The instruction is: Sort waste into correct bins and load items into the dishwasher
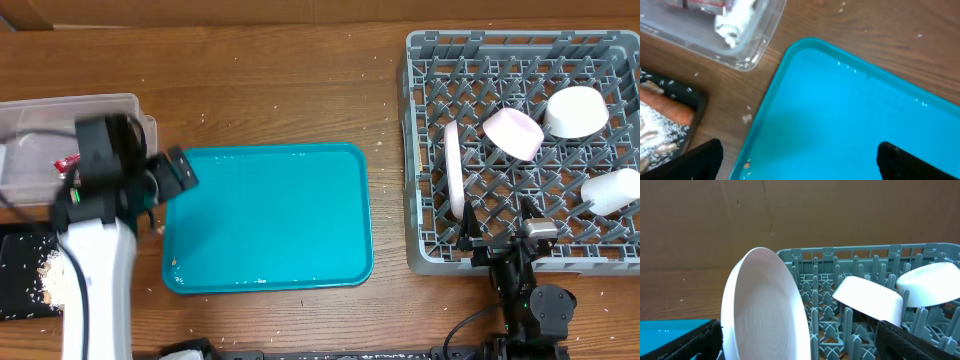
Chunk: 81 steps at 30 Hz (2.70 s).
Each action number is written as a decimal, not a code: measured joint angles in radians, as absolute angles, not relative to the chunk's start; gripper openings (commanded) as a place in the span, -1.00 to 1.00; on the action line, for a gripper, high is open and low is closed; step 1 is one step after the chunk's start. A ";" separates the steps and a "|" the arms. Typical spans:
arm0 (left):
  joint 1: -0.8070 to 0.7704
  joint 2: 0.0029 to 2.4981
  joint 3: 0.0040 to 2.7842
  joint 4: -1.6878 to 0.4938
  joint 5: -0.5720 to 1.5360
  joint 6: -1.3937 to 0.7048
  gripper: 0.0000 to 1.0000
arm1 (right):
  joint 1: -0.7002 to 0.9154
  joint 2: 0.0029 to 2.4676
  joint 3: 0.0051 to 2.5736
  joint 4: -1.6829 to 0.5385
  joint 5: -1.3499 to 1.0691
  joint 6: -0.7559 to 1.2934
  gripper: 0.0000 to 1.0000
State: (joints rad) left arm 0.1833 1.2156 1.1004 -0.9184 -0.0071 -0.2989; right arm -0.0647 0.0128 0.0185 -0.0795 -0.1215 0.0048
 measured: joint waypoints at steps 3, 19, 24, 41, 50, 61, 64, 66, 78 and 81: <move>0.183 1.063 0.910 -0.778 0.050 -0.247 1.00 | -0.065 0.013 0.019 -0.079 -0.121 0.004 1.00; 0.183 0.418 0.308 -0.456 0.169 -0.102 1.00 | -0.065 0.013 0.018 -0.079 -0.122 0.004 1.00; 0.183 0.391 0.286 -0.430 0.173 -0.100 0.99 | -0.065 0.013 0.019 -0.080 -0.122 0.005 1.00; 0.066 0.052 0.050 -0.132 0.180 -0.073 1.00 | -0.065 0.013 0.019 -0.080 -0.122 0.004 1.00; 0.052 0.015 0.020 -0.047 0.180 -0.039 1.00 | -0.065 0.013 0.019 -0.079 -0.121 0.004 1.00; 0.052 0.015 0.012 -0.063 0.161 0.059 1.00 | -0.065 0.013 0.019 -0.079 -0.121 0.004 1.00; 0.052 0.015 0.012 -0.054 0.154 0.064 1.00 | -0.065 0.013 0.019 -0.080 -0.121 0.004 1.00; 0.052 0.015 0.011 -0.034 0.127 0.065 1.00 | -0.065 0.013 0.018 -0.079 -0.122 0.004 1.00; 0.052 0.015 0.009 -0.074 0.036 0.078 1.00 | -0.065 0.013 0.019 -0.079 -0.122 0.005 1.00; 0.052 0.015 0.009 -0.075 0.032 0.078 0.99 | -0.065 0.013 0.019 -0.079 -0.122 0.004 1.00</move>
